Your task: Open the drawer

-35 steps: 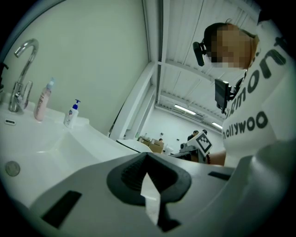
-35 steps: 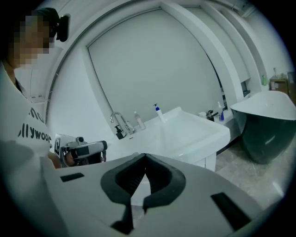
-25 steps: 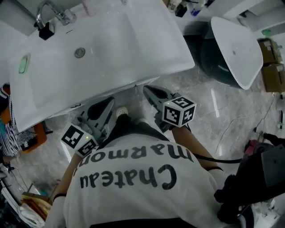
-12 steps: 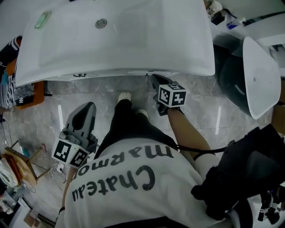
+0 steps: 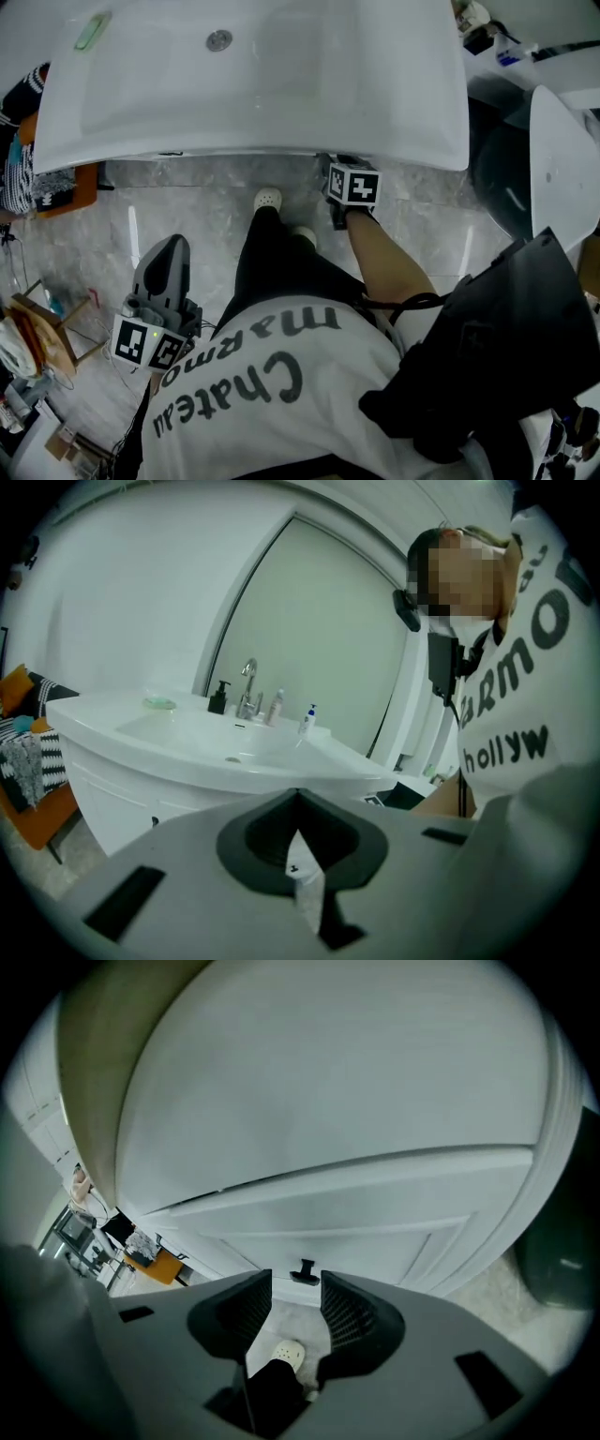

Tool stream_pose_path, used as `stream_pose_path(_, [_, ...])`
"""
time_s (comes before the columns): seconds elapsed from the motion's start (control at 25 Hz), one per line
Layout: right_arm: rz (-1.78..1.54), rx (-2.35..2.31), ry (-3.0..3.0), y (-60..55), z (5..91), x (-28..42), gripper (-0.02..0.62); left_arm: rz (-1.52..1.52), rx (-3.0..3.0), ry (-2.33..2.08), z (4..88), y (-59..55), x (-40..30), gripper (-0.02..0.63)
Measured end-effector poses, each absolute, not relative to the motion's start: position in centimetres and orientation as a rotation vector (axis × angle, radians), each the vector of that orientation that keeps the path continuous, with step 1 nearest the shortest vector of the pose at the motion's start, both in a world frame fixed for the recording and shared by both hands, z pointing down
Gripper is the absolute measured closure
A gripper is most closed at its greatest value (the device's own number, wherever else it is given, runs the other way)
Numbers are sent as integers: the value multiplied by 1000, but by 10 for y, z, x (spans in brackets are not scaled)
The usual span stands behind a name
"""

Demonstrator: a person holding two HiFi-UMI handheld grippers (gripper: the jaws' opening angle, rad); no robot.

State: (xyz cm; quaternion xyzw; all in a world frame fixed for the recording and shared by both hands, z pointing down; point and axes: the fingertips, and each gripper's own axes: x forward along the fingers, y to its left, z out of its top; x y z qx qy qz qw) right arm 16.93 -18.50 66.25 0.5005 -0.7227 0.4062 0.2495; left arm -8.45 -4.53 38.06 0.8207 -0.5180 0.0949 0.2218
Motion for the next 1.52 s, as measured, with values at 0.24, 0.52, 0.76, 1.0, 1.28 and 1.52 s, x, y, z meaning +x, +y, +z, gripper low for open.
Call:
stream_pose_path(0.24, [1109, 1392, -1882, -200, 682, 172, 420, 312, 2258, -1452, 388, -40, -90, 600])
stream_pose_path(0.52, [1114, 1406, -1864, -206, 686, 169, 417, 321, 2261, -1448, 383, -49, -91, 600])
stream_pose_path(0.76, [1211, 1391, -1795, -194, 691, 165, 463, 316, 2278, -1444, 376, -53, -88, 600])
stream_pose_path(1.0, [1198, 1435, -1820, -199, 689, 167, 466, 323, 2284, -1438, 378, -51, -90, 600])
stream_pose_path(1.28, [1152, 1421, -1838, -192, 688, 165, 468, 313, 2290, -1430, 378, -48, -90, 600])
stream_pose_path(1.52, [1132, 1385, -1841, -176, 688, 163, 468, 315, 2303, -1413, 382, -39, -90, 600])
